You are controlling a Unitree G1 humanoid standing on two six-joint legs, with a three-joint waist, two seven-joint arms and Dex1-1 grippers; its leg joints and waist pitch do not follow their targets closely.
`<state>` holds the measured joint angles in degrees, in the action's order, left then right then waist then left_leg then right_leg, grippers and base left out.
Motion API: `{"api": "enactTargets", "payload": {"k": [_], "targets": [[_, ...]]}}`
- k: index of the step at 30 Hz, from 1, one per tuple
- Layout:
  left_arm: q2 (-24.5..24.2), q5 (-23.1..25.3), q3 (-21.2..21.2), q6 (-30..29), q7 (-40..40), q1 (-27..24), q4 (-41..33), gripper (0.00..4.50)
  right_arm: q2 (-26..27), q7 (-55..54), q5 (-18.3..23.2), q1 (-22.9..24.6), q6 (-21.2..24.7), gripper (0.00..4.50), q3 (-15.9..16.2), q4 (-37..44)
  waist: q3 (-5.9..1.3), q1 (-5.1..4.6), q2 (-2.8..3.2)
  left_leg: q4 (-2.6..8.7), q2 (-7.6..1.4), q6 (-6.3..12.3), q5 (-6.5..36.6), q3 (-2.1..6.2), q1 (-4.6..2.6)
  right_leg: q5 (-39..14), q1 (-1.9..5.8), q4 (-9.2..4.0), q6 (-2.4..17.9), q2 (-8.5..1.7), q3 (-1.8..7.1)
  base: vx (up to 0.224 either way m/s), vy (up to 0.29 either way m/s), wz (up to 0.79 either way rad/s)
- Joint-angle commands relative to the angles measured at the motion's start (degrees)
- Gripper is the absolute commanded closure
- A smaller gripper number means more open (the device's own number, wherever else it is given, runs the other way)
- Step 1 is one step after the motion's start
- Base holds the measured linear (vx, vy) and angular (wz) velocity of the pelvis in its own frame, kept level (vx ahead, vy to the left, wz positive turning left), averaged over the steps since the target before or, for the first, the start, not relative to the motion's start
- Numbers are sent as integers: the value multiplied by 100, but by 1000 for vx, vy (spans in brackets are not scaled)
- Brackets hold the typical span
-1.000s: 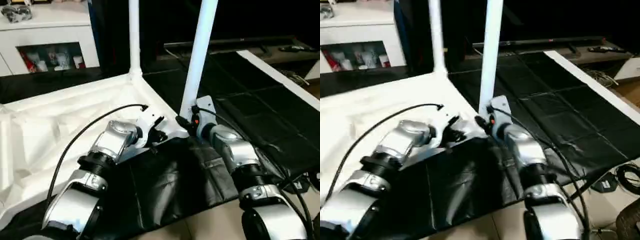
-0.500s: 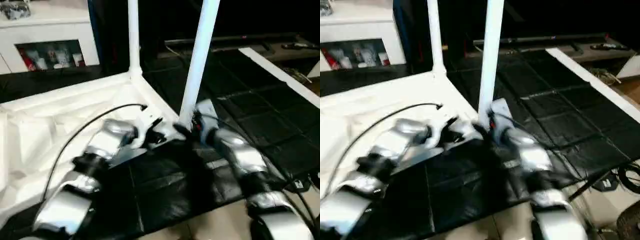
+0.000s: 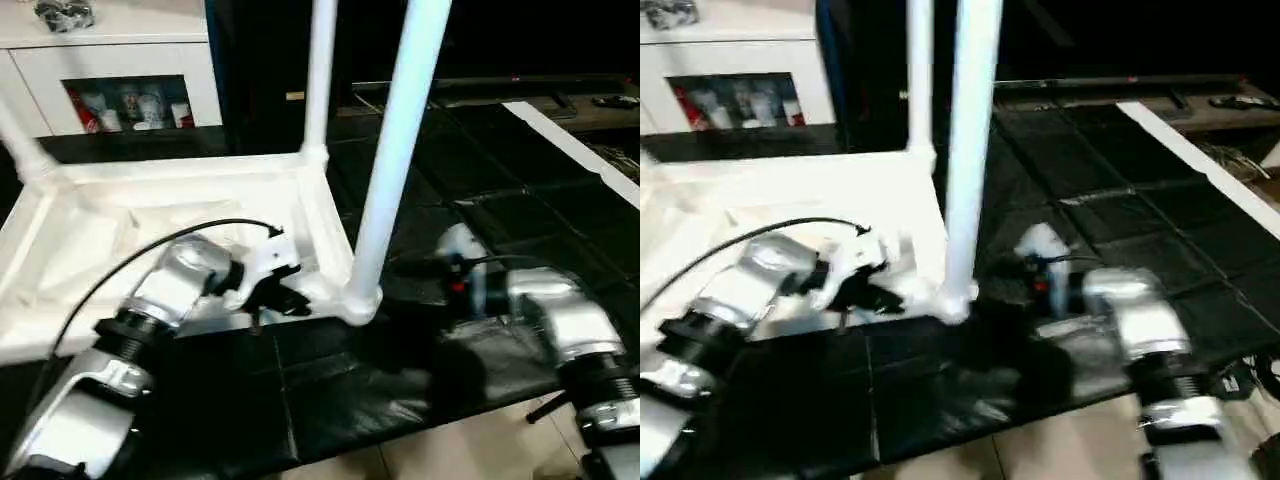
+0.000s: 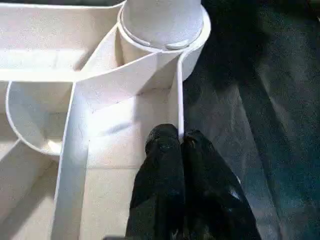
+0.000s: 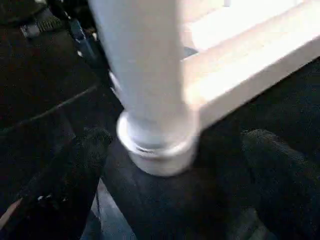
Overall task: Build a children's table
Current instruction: Rotate leg to tighten
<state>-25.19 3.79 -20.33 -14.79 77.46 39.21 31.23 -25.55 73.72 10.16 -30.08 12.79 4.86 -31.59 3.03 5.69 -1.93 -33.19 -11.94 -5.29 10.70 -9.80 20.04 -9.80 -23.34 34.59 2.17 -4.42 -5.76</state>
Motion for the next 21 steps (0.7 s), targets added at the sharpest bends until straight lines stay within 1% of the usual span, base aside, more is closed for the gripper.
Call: {"api": "enactTargets", "payload": {"k": [1, 3, 4, 5, 7, 9, 10, 12, 13, 14, 16, 17, 18, 21], "targets": [[34, -67, -238, 215, 431, 80, -195, 450, 13, 296, 185, -107, -98, 3, -19, 86, -386, 10, 22, 319, -152, 398, 845, -18, -2, -1231, 374, -399, 1125, -399, 315, 0, 0, 0], [16, -59, -269, 250, 479, 87, -194, 450, 24, 426, 265, -108, -59, 3, -16, 118, -395, 36, 30, 316, -164, 418, 802, -18, -12, -1164, 366, -389, 1147, -391, 314, 0, 0, 0], [-2, -45, -324, 324, 569, 95, -198, 450, 67, 671, 349, -99, -51, 3, 65, 164, -398, 59, 35, 316, -171, 418, 773, -16, -17, -1091, 361, -374, 1179, -391, 313, 0, 0, 0], [-4, -40, -334, 343, 585, 94, -200, 450, 85, 752, 360, -97, -68, 20, 100, 161, -399, 69, 30, 315, -177, 436, 802, -19, -19, -1039, 356, -369, 1210, -392, 314, 0, 0, 0], [8, -29, -346, 357, 585, 102, -196, 450, 147, 861, 383, -104, -47, 20, 158, 131, -397, 80, 31, 317, -177, 413, 817, -15, -16, -1056, 357, -365, 1217, -395, 310, 0, 0, 0], [35, -21, -368, 376, 574, 121, -168, 450, 250, 864, 332, -150, -161, 49, 237, -1, -392, 78, 29, 322, -173, 369, 880, -10, -9, -1195, 356, -376, 1183, -403, 309, 0, 0, 0], [37, -22, -375, 392, 580, 125, -156, 450, 262, 878, 328, -164, -195, 56, 251, -42, -385, 79, 32, 327, -174, 333, 932, -9, -21, -1313, 344, -393, 1158, -406, 310, 0, 0, 0], [39, -22, -381, 408, 584, 127, -147, 450, 278, 893, 332, -179, -216, 61, 260, -77, -379, 82, 30, 328, -173, 303, 975, -7, -20, -1407, 345, -400, 1125, -409, 313, 0, 0, 0], [41, -18, -383, 430, 590, 128, -134, 450, 316, 894, 324, -213, -256, 83, 271, -143, -378, 86, 30, 328, -171, 267, 1017, -7, -26, -1504, 336, -410, 1084, -411, 317, 0, 0, 0], [41, -18, -383, 430, 590, 128, -134, 450, 316, 894, 324, -213, -256, 83, 271, -143, -375, 82, 30, 331, -169, 256, 1034, -3, -22, -1541, 339, -410, 1068, -410, 316, 0, 0, 0], [48, -8, -379, 467, 588, 123, -113, 450, 431, 959, 323, -322, -280, 107, 318, -325, -377, 79, 19, 332, -164, 249, 1038, 1, -14, -1618, 343, -414, 1021, -412, 313, 0, 0, 0], [48, -8, -379, 467, 588, 123, -113, 450, 431, 959, 323, -322, -280, 107, 318, -325, -382, 77, 24, 328, -164, 251, 1040, 1, -10, -1628, 345, -413, 1026, -416, 311, 0, 0, 0], [46, -7, -380, 477, 592, 119, -111, 450, 446, 998, 327, -345, -276, 115, 331, -370, -383, 81, 21, 327, -166, 256, 1006, 0, -13, -1598, 342, -413, 1017, -411, 312, 0, 0, 0], [35, -10, -383, 479, 592, 108, -120, 450, 455, 1045, 300, -390, -310, 146, 370, -472, -390, 82, 18, 324, -170, 276, 892, 1, -4, -1380, 348, -377, 1083, -404, 313, 0, 0, 0]]}}
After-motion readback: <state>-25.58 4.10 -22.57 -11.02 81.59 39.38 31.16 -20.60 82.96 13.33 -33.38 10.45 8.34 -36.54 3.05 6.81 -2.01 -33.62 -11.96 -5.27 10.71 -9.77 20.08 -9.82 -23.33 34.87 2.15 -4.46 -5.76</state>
